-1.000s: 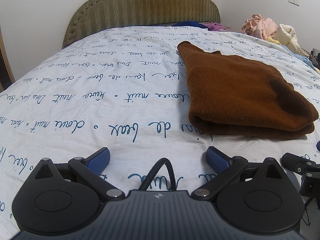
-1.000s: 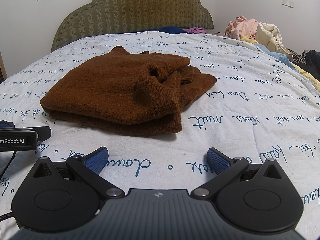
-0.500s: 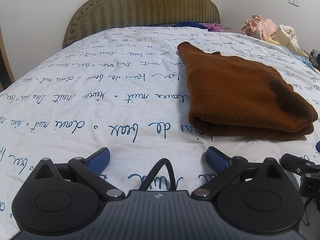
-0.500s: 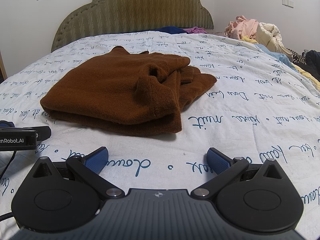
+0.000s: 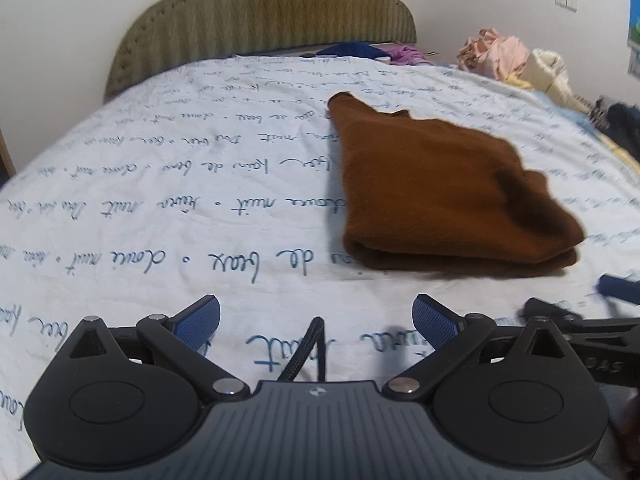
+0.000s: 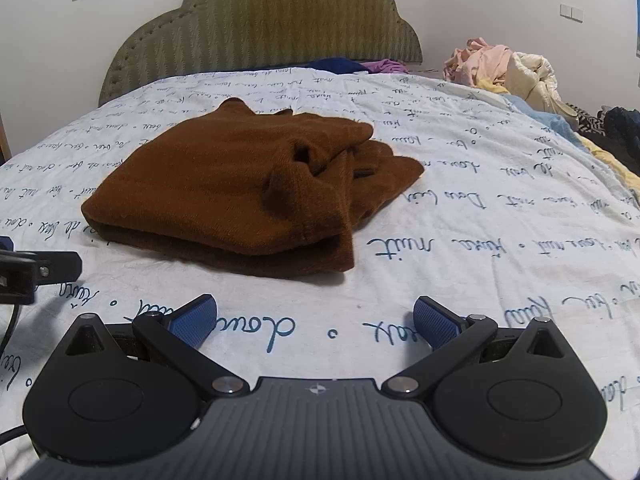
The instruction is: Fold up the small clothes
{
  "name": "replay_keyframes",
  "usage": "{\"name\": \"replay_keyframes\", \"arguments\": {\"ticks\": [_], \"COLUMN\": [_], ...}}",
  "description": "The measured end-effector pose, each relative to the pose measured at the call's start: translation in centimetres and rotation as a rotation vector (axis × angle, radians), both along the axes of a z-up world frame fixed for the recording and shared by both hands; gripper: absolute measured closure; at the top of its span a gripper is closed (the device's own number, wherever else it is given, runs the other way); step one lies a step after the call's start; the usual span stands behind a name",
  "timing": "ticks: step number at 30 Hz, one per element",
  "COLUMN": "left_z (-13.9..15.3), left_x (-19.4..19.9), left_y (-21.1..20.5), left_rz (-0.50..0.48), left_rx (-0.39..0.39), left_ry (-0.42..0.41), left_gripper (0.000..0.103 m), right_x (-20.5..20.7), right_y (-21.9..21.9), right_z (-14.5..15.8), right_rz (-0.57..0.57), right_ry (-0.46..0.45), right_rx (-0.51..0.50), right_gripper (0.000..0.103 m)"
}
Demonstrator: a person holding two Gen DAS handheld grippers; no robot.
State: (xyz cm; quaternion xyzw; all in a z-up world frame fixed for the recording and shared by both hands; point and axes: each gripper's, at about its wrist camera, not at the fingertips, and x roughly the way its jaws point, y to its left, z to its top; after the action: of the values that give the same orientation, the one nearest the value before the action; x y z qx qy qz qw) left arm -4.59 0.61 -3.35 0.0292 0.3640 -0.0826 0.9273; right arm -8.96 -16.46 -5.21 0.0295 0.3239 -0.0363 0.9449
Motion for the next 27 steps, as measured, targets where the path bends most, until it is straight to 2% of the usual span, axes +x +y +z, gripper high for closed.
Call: {"name": "replay_keyframes", "arguments": {"ticks": [4,8,13,19,27], "left_z": [0.6,1.2,2.5,4.0,3.9], "left_x": [-0.1,-0.1,-0.6,-1.4,-1.5], "left_y": [0.8,1.5,1.5,1.6,0.5], "left_rz": [-0.012,0.01,0.018,-0.013,0.018], "left_rx": [-0.086,-0.125,-0.079,-0.099,0.003], "left_ry": [0.037,0.061,0.064,0.057,0.012], "left_gripper": [0.0,0.0,0.0,0.0,0.0], "right_x": [-0.4,-0.6,-0.8,-1.2,-1.6], "right_y": [-0.4,-0.5,-0.6,-0.5,-1.0], "right_z": [0.5,0.7,1.0,1.5,2.1], "right_rz": [-0.004,-0.008,-0.005,-0.001,-0.005], "right_ry": [-0.009,-0.012,-0.013,-0.025,-0.034], "right_rx": [0.007,0.012,0.017,0.016,0.034], "right_gripper": [0.0,0.0,0.0,0.0,0.0]}}
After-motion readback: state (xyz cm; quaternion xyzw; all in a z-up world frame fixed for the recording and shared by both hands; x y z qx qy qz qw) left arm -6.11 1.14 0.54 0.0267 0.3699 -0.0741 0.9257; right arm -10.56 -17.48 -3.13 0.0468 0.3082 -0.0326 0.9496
